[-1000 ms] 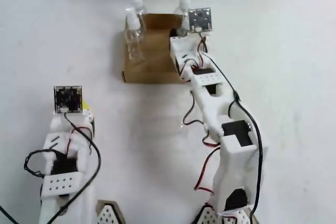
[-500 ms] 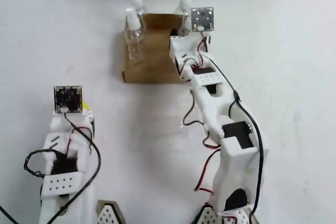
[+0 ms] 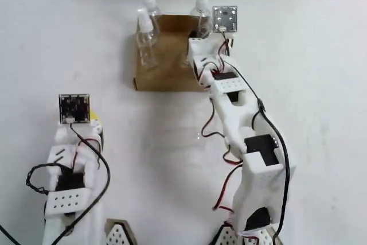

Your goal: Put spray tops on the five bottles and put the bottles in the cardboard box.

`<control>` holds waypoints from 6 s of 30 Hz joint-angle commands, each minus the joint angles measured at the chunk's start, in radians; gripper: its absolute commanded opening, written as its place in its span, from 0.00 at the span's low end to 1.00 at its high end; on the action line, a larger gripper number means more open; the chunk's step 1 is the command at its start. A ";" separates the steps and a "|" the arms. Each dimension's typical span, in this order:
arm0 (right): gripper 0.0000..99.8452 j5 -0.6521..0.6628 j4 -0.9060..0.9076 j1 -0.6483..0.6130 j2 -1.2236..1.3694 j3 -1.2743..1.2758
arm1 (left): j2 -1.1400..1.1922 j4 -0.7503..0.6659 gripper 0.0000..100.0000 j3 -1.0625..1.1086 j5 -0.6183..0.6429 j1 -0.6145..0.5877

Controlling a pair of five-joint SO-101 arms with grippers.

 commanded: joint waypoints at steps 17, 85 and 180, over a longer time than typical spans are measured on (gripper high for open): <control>0.05 0.305 0.001 -0.005 -0.059 -0.025 | 0.005 -0.029 0.02 -0.069 -0.009 0.013; 0.22 0.496 -0.151 -0.004 -0.059 0.146 | 0.005 -0.029 0.02 -0.069 -0.009 0.013; 0.34 0.388 0.723 -0.024 -0.717 0.146 | 0.005 -0.029 0.02 -0.069 -0.009 0.013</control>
